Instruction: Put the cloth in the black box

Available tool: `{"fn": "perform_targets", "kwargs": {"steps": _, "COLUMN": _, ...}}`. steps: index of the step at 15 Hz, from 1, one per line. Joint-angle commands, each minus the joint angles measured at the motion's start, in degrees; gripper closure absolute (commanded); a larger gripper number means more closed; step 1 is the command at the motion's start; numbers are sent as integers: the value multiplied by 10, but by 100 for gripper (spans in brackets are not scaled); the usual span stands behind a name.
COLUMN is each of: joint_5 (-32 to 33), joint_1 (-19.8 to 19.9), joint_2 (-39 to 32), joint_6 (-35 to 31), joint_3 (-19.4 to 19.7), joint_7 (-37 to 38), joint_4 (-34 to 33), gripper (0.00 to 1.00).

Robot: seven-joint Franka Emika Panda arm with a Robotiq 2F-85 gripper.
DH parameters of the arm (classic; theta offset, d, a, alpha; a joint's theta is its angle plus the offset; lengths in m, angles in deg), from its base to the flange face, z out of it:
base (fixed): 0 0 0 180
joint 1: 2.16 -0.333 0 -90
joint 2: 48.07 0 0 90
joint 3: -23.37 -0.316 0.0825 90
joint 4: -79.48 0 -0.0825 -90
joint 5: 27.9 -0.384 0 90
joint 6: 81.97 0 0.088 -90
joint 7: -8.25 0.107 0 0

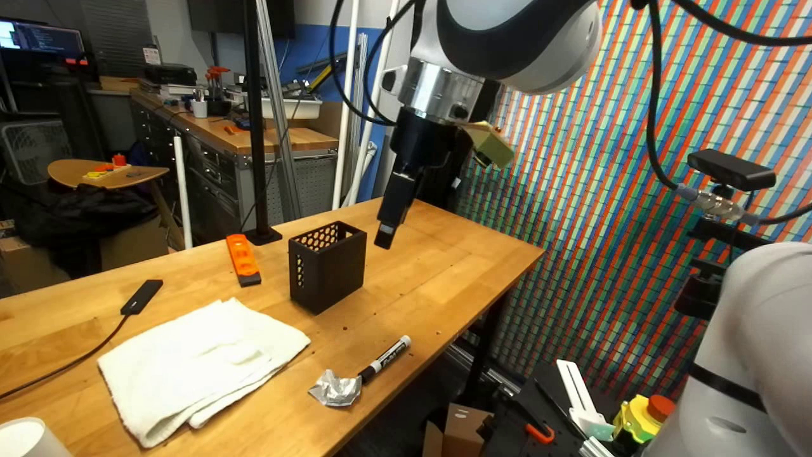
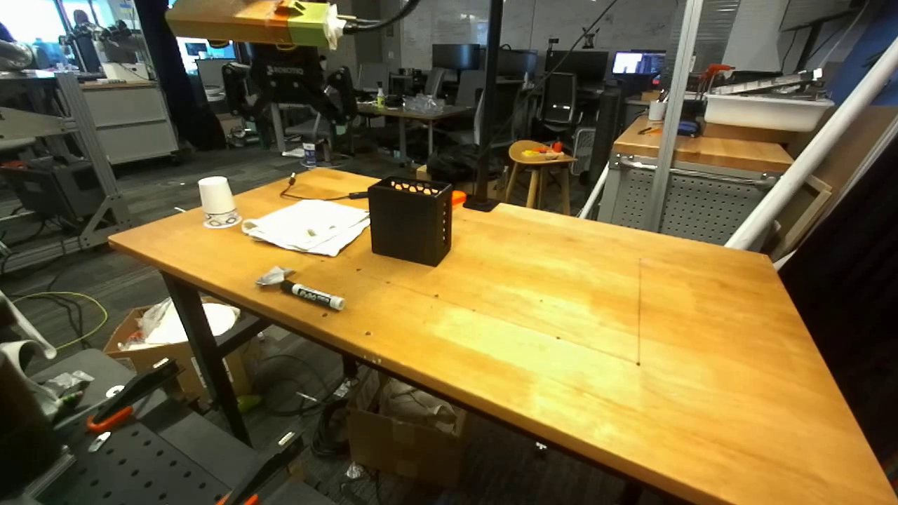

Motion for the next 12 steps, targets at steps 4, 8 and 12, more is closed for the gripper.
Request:
{"fn": "perform_targets", "kwargs": {"steps": 4, "joint_5": -4, "joint_1": -61, "joint_2": -113, "joint_6": -84, "joint_3": -58, "joint_7": -18, "joint_4": -91, "gripper": 0}}
{"fn": "perform_targets", "kwargs": {"steps": 8, "joint_5": -3, "joint_1": -74, "joint_2": -206, "joint_6": -119, "joint_3": -79, "joint_7": -45, "joint_4": -167, "gripper": 0}}
{"fn": "perform_targets", "kwargs": {"steps": 12, "joint_5": -1, "joint_1": -61, "joint_2": -307, "joint_6": -142, "joint_3": -107, "joint_7": -66, "joint_4": -235, "gripper": 0}}
